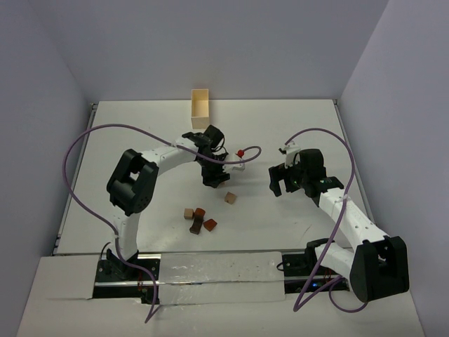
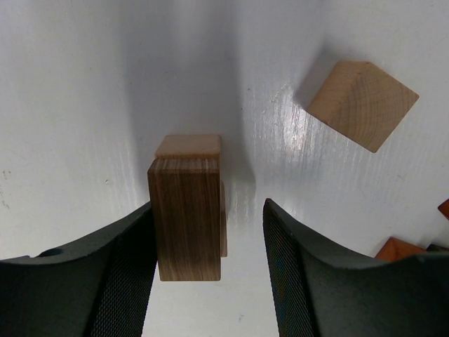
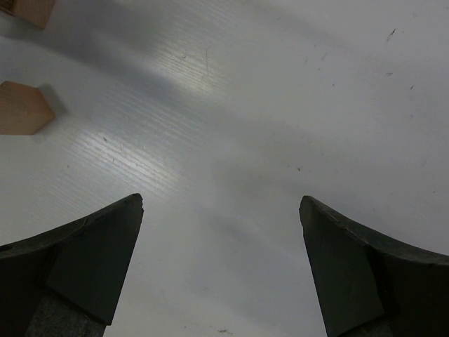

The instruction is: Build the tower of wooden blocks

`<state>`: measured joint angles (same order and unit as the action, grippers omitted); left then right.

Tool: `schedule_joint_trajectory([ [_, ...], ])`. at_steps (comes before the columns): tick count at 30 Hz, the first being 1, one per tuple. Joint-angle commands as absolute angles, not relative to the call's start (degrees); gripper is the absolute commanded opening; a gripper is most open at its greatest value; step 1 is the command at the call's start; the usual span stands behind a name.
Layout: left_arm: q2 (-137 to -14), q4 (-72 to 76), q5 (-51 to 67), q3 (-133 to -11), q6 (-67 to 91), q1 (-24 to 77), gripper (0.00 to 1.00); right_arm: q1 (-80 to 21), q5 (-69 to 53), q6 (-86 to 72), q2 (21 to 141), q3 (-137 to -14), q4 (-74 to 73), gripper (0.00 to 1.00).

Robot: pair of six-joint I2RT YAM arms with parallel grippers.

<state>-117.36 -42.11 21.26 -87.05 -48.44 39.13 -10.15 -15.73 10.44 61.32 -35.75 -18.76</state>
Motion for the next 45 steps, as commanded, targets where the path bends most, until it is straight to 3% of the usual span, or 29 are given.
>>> schedule_joint_trajectory([
  [1, -118.23, -39.92, 21.78, -89.68, -49.48, 39.69, 0.64, -10.5, -15.38, 11.29, 61.56, -38.88, -18.72, 1.0],
  [26, -118.16, -41.37, 22.85, -93.02, -49.45, 39.58, 0.68, -10.46, -15.26, 11.34, 61.49, -38.82, -18.81, 1.0],
  [30, -116.61, -42.98, 23.61, -94.39, -49.19, 39.61, 0.77, -10.46, -15.35, 11.34, 61.61, -38.85, -18.87, 1.0],
  [34, -114.61, -44.64, 23.53, -95.86, -49.04, 39.55, 0.99, -10.46, -15.29, 11.34, 61.5, -38.85, -18.81, 1.0],
  [45, -102.7, -44.8, 22.32, -98.52, -43.1, 39.58, 0.99, -10.55, -15.36, 11.25, 61.22, -38.76, -18.81, 1.0],
])
